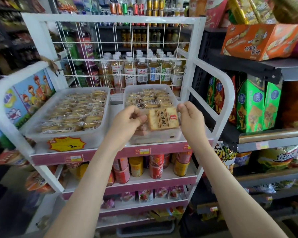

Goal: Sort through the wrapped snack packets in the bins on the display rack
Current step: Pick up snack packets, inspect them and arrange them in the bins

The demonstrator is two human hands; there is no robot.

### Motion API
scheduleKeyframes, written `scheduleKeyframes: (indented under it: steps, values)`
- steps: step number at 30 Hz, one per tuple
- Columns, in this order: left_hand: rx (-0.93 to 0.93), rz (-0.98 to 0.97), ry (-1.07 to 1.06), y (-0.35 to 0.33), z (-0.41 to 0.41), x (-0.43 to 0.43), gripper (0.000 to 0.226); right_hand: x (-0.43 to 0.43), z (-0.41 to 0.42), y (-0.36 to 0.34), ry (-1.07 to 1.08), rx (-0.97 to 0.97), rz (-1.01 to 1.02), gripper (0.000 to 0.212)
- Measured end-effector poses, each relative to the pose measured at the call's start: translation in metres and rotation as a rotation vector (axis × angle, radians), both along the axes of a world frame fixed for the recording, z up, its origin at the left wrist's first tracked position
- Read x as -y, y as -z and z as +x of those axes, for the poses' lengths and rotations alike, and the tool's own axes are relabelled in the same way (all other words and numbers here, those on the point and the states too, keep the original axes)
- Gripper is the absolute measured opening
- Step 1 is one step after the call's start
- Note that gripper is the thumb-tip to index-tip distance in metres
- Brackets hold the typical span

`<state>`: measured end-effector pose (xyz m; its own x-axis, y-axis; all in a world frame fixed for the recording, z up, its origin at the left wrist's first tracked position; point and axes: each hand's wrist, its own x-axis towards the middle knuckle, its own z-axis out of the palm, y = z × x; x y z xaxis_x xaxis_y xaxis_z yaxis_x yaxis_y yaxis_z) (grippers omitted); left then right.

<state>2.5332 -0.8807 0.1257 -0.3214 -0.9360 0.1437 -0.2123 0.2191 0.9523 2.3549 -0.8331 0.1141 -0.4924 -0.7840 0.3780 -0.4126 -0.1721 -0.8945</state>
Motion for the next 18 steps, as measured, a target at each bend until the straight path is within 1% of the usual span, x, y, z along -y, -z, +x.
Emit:
scheduleKeyframes:
  steps: [2,4,5,6,8,10,11,12,13,14,15,17,18]
  values:
    - [-0.053,0.037,0.001,-0.008,0.004,0.002,0.015,0.006,0.005,-0.008,-0.022,0.066,0.021,0.035]
    - [-0.064,0.035,-0.012,-0.013,0.005,0.003,0.011,0.012,0.009,-0.016,-0.051,0.139,0.045,0.034]
    - [-0.031,0.004,-0.030,-0.015,0.005,0.004,0.007,0.014,0.010,-0.021,-0.063,0.167,0.051,0.034]
    - [0.044,-0.058,-0.064,-0.017,0.006,0.006,0.010,0.017,0.009,-0.024,-0.068,0.183,0.048,0.033]
    - [0.266,-0.267,-0.142,-0.019,0.005,0.005,0.037,0.020,0.007,-0.032,-0.054,0.177,0.027,0.034]
    - [0.431,-0.567,-0.142,-0.022,-0.001,-0.005,0.070,0.022,0.007,-0.038,-0.042,0.141,-0.013,0.032]
    - [0.509,-0.723,-0.137,-0.021,-0.005,-0.010,0.081,0.022,0.009,-0.041,-0.047,0.110,-0.027,0.030]
    - [0.569,-0.852,-0.144,-0.020,-0.010,-0.013,0.086,0.021,0.011,-0.043,-0.059,0.070,-0.036,0.029]
    - [0.596,-0.920,-0.156,-0.018,-0.015,-0.013,0.085,0.019,0.014,-0.046,-0.076,0.029,-0.041,0.029]
    - [0.583,-0.929,-0.167,-0.016,-0.020,-0.013,0.081,0.017,0.016,-0.047,-0.097,-0.003,-0.045,0.029]
    - [0.545,-0.892,-0.164,-0.015,-0.024,-0.011,0.077,0.014,0.018,-0.047,-0.125,-0.017,-0.051,0.028]
    - [0.403,-0.761,-0.157,-0.013,-0.029,-0.010,0.068,0.008,0.015,-0.046,-0.216,0.023,-0.083,0.024]
    - [0.298,-0.658,-0.146,-0.013,-0.029,-0.010,0.063,0.005,0.010,-0.044,-0.276,0.071,-0.109,0.023]
